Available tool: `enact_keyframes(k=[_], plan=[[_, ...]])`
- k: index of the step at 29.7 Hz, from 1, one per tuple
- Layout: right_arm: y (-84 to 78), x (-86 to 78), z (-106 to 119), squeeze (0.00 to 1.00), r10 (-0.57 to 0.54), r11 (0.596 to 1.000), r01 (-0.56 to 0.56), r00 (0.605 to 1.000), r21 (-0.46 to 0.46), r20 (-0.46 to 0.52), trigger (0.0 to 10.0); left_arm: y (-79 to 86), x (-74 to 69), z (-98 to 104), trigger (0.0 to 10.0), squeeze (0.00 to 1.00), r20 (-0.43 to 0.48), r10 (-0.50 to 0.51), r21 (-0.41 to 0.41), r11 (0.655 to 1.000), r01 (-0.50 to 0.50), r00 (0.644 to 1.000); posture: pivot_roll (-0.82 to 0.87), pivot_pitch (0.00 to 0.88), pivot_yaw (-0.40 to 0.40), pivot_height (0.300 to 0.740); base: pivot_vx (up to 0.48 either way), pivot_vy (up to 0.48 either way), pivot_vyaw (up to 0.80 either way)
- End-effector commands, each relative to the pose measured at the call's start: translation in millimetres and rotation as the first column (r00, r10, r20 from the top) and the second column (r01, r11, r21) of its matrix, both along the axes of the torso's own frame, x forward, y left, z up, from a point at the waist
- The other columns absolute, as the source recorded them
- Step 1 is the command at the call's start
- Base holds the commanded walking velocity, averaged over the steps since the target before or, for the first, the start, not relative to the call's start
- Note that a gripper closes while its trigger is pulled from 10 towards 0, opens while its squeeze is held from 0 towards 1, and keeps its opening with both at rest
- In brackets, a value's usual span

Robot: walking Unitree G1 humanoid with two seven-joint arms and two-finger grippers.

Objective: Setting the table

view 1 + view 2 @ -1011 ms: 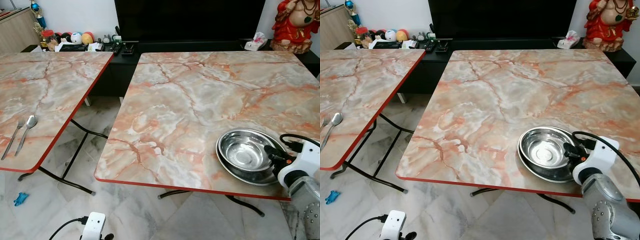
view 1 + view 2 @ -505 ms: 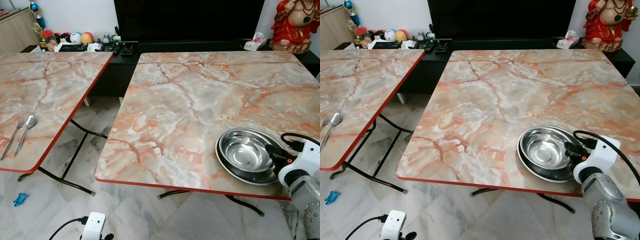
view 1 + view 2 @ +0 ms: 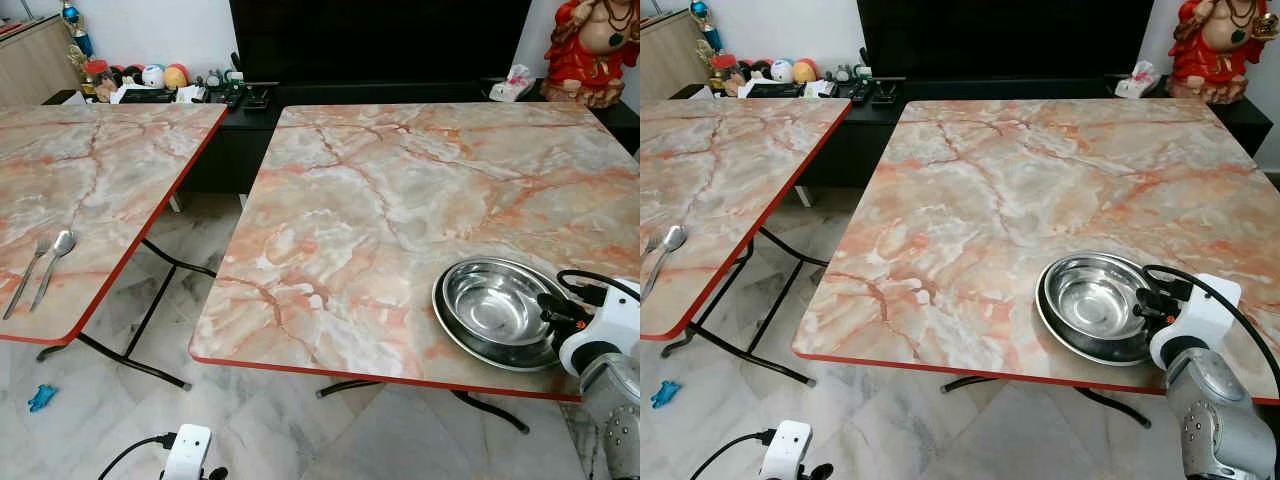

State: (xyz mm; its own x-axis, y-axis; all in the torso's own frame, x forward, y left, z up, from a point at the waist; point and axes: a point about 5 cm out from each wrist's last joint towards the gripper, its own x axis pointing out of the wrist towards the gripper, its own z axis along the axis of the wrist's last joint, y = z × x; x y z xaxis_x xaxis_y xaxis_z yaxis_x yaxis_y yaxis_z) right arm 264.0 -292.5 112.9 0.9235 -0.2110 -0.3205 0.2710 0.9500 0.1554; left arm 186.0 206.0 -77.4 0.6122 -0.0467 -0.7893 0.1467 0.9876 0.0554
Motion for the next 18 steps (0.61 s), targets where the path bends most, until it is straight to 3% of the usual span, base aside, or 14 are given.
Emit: enact_keyframes(k=[1,7,8,9,10,18], plan=[[2.7,3.2,2.9,0.0,0.005,1.0,-0.005,1.0,-0.002,0.016,10.0,2.6,-1.4,-0.4,10.0,0.0,-0.009,-0.001,0.01,1.0,0.001,1.0,-0.04,0.026,0.065,0.74,0.0,0.0,0.0],[4.2,3.2,2.7,0.0,0.016,1.0,-0.016,1.0,0.001,0.018,10.0,2.4,-1.5,-0.4,10.0,0.0,-0.008,0.0,0.008,1.0,0.0,1.0,-0.05,0.025,0.065,0.74,0.0,0.0,0.0],[4.9,3.4,3.3,0.18,0.022,1.0,-0.022,0.999,0.008,0.024,10.0,2.3,-1.5,-0.5,10.0,0.0,-0.008,0.0,0.008,1.0,0.0,1.0,-0.05,0.025,0.064,0.74,0.0,0.0,0.0],[4.9,3.4,3.3,0.18,0.022,1.0,-0.022,0.999,0.008,0.024,10.0,2.3,-1.5,-0.5,10.0,0.0,-0.008,0.0,0.008,1.0,0.0,1.0,-0.05,0.025,0.064,0.74,0.0,0.0,0.0],[6.2,3.8,4.4,1.0,0.032,0.999,-0.032,0.999,0.015,0.032,10.0,2.3,-1.5,-0.5,10.0,0.0,-0.008,-0.001,0.008,1.0,0.001,1.0,-0.05,0.026,0.065,0.74,0.0,0.0,0.0],[8.5,5.2,5.2,1.0,0.04,0.999,-0.042,0.998,0.035,0.043,10.0,2.2,-1.4,-0.5,10.0,0.0,-0.008,0.0,0.007,1.0,0.0,1.0,-0.05,0.026,0.064,0.74,0.0,0.0,0.0]])
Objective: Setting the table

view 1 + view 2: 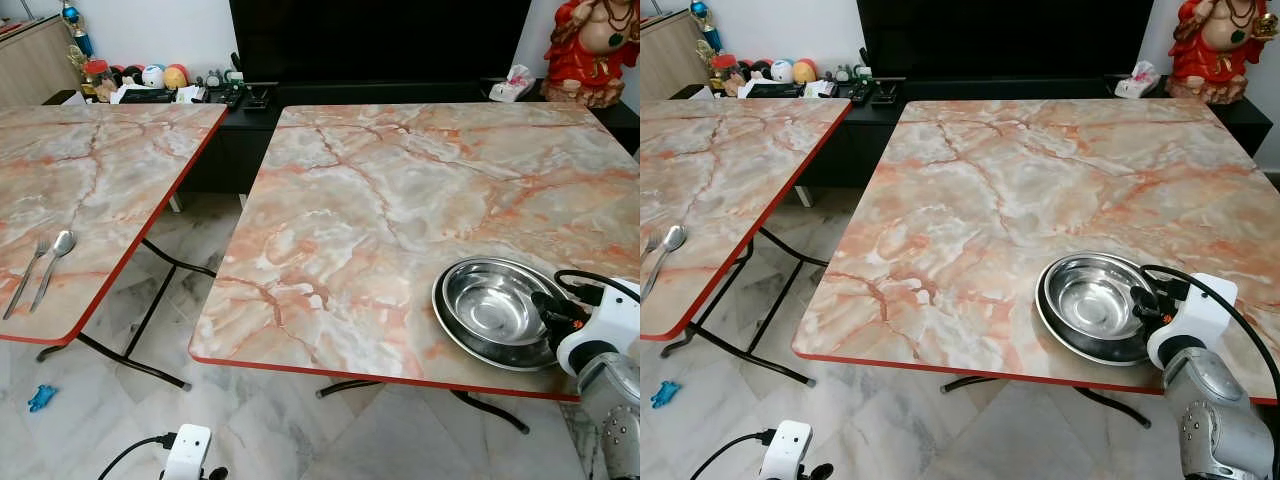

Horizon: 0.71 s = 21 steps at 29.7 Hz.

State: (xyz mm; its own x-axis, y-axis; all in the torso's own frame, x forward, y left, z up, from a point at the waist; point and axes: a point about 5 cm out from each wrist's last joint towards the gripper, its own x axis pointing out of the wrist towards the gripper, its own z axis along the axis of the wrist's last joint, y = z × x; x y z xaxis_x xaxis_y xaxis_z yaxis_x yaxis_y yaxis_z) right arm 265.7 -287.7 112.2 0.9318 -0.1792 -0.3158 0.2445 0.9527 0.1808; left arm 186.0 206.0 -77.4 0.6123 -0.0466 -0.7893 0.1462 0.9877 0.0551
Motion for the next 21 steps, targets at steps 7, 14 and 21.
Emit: enact_keyframes(k=[7,14,21], plan=[[3.6,4.9,8.7,1.0,0.011,1.0,-0.012,0.999,0.022,0.047,10.0,2.2,-1.3,-0.4,10.0,0.0,-0.007,0.0,0.007,1.0,0.0,1.0,-0.05,0.025,0.064,0.74,0.0,0.0,0.0],[2.6,6.6,24.6,0.0,-0.007,1.0,0.004,0.984,0.018,0.176,10.0,2.4,-1.6,-0.5,10.0,0.0,-0.007,0.002,0.004,1.0,-0.002,1.0,-0.05,0.025,0.065,0.74,0.0,0.0,0.0],[3.2,5.4,42.6,0.0,-0.019,0.996,0.045,0.952,-0.078,0.305,10.0,2.7,-1.6,-0.3,10.0,0.0,-0.004,0.005,0.004,1.0,-0.005,1.0,-0.05,0.022,0.064,0.74,0.0,0.0,0.0]])
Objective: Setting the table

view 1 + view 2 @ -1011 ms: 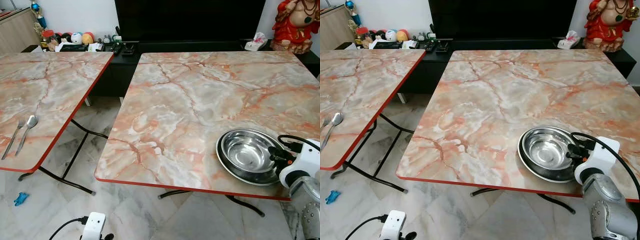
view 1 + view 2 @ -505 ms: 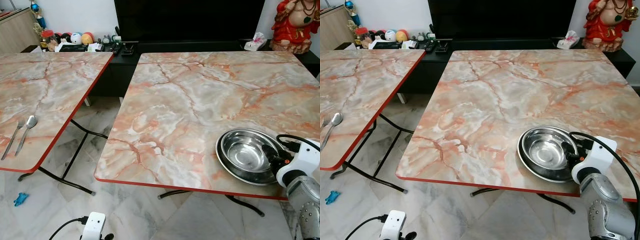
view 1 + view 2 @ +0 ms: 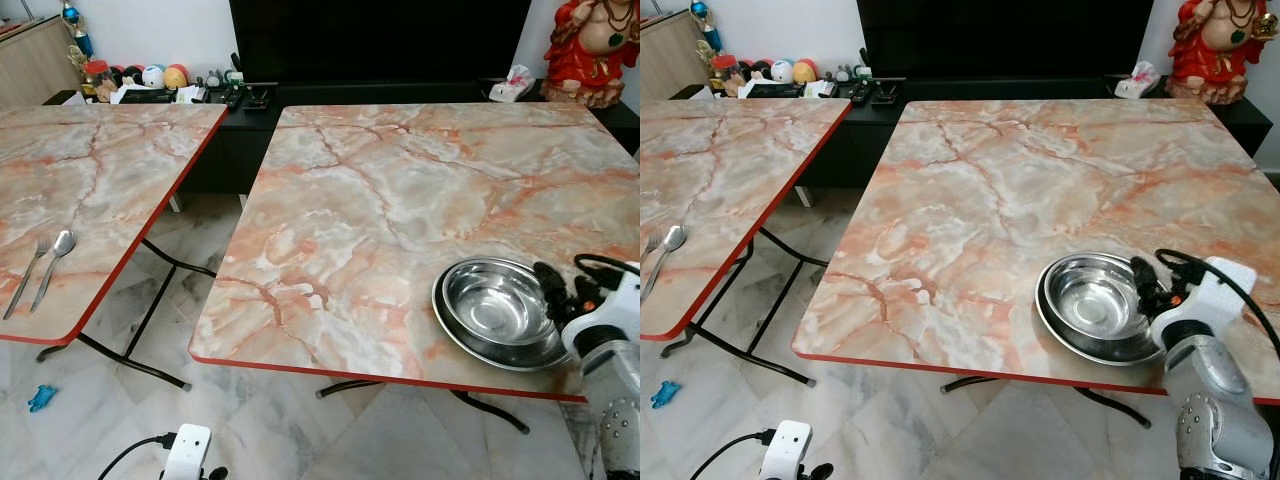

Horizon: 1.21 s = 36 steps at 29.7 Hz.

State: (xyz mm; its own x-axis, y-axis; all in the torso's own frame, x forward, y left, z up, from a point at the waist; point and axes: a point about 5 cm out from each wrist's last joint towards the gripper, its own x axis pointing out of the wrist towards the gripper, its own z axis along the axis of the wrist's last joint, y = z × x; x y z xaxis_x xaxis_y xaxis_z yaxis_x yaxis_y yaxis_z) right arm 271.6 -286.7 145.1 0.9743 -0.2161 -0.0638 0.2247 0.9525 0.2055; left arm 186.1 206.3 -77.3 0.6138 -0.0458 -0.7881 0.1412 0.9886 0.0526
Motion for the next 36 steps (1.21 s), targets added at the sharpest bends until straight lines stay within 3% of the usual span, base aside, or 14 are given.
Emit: enact_keyframes(k=[1,5,7,10,12,23,28,36], plan=[[6.1,-1.5,15.2,0.0,0.003,0.995,0.006,0.996,-0.1,0.093,10.0,2.7,-1.8,-0.4,10.0,0.0,-0.005,0.001,0.008,1.0,-0.001,1.0,-0.05,0.02,0.066,0.74,0.0,0.0,0.0],[17.7,-3.2,20.0,0.0,-0.025,0.989,0.05,0.984,-0.137,0.178,10.0,4.0,-2.1,-0.3,10.0,0.0,0.0,-0.006,0.031,1.0,0.006,1.0,-0.06,0.002,0.068,0.74,0.0,0.0,0.0],[22.8,-5.9,13.3,0.0,-0.054,0.984,0.084,0.982,-0.159,0.181,10.0,4.8,-3.0,-0.6,10.0,0.0,0.002,-0.006,0.044,0.999,0.006,1.0,-0.06,0.0,0.066,0.74,0.0,0.0,0.0],[34.3,-12.6,-3.2,0.0,-0.052,0.957,0.093,0.987,-0.276,0.152,10.0,5.9,-5.5,-1.5,10.0,0.0,0.001,-0.005,0.06,0.998,0.005,1.0,-0.05,0.0,0.06,0.74,0.0,0.0,0.0],[36.5,-13.5,-5.4,0.0,-0.045,0.954,0.088,0.987,-0.288,0.153,10.0,5.8,-6.3,-1.9,10.0,0.0,0.0,-0.005,0.06,0.998,0.005,1.0,-0.05,0.0,0.057,0.74,0.0,0.0,0.0],[51.9,0.1,2.2,0.0,0.037,0.952,0.033,0.975,-0.306,0.22,10.0,3.3,-9.9,-4.0,10.0,0.0,0.003,0.052,0.031,0.998,-0.053,0.999,-0.06,0.0,0.043,0.74,0.0,0.0,0.0],[58.1,0.7,-2.9,0.0,0.031,0.975,0.021,0.973,-0.22,0.228,10.0,2.3,-10.5,-4.3,10.0,0.0,0.007,0.055,0.029,0.998,-0.055,0.998,-0.05,0.0,0.034,0.74,0.0,0.406,0.0],[65.6,3.9,-4.8,0.0,0.042,0.975,0.008,0.974,-0.221,0.221,10.0,2.9,-10.8,-4.3,10.0,0.0,0.007,0.053,0.034,0.998,-0.053,0.999,-0.04,0.0,0.039,0.74,0.0,0.396,0.0]])
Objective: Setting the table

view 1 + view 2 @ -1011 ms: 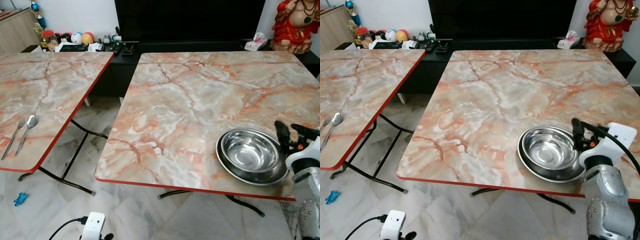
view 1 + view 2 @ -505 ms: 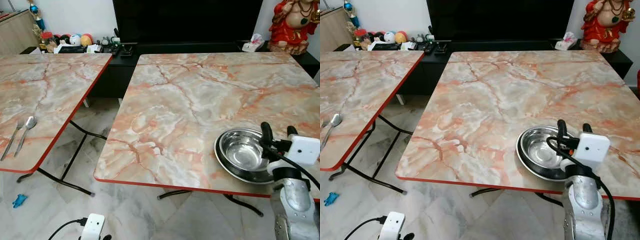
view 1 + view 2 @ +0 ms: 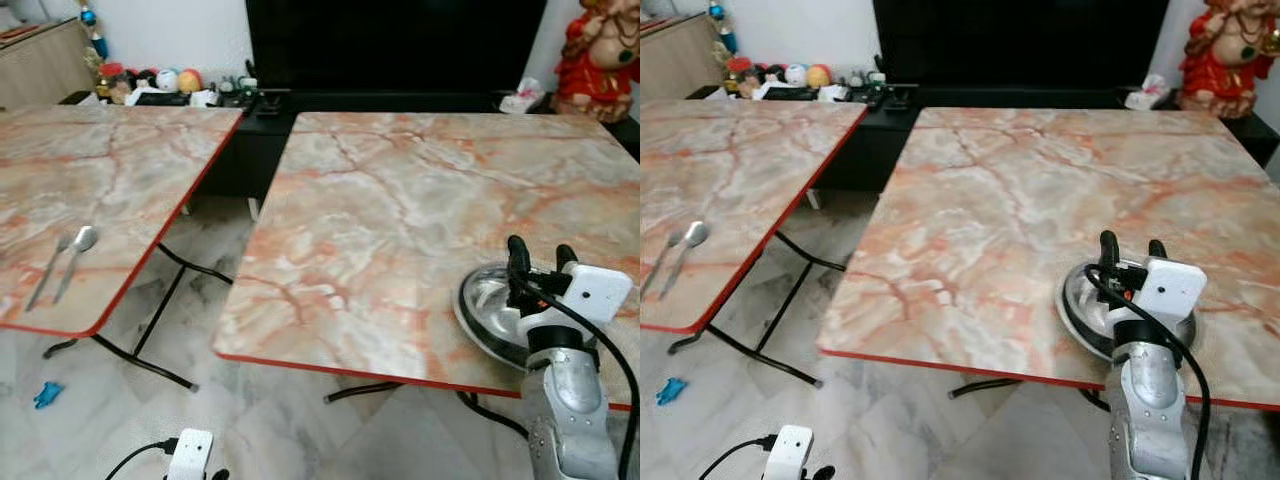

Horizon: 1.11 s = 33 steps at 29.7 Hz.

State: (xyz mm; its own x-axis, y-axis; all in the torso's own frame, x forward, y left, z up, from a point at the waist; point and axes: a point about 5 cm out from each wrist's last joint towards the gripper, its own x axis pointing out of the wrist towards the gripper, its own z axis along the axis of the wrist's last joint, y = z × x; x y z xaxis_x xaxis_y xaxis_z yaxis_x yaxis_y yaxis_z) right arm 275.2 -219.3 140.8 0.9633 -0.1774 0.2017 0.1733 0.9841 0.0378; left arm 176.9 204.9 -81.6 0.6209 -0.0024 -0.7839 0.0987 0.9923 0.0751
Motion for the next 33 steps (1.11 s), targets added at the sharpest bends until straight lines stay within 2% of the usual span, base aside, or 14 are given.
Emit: enact_keyframes(k=[1,6,16,31,33], plan=[[-2.0,0.8,-0.1,0.0,-0.008,1.0,0.008,1.0,-0.004,0.001,10.0,4.4,-1.4,0.1,10.0,0.0,-0.001,0.01,0.012,1.0,-0.01,1.0,-0.04,0.0,0.038,0.74,0.0,0.48,0.0],[-2.8,6.2,5.9,0.0,-0.012,1.0,0.012,1.0,-0.002,0.02,10.0,4.5,0.9,1.1,10.0,0.0,0.005,0.016,0.012,1.0,-0.017,1.0,-0.04,0.0,0.042,0.74,0.0,0.399,0.0],[11.0,11.4,13.2,0.0,0.023,1.0,-0.023,0.999,-0.009,0.042,10.0,4.0,3.6,2.4,10.0,0.0,0.015,0.022,0.005,1.0,-0.022,1.0,-0.04,0.0,0.042,0.74,0.0,0.365,0.0],[19.3,13.8,7.2,0.0,0.036,0.999,-0.036,0.999,0.008,0.022,10.0,4.7,5.3,3.1,10.0,0.0,0.015,0.023,0.008,1.0,-0.023,1.0,-0.04,0.007,0.043,0.74,0.0,0.348,0.0],[22.9,12.5,2.8,0.0,0.053,0.998,-0.053,0.999,-0.021,-0.002,10.0,4.7,5.7,3.3,10.0,0.0,0.014,0.021,0.008,1.0,-0.021,1.0,-0.04,0.009,0.044,0.74,0.0,0.349,0.0]])
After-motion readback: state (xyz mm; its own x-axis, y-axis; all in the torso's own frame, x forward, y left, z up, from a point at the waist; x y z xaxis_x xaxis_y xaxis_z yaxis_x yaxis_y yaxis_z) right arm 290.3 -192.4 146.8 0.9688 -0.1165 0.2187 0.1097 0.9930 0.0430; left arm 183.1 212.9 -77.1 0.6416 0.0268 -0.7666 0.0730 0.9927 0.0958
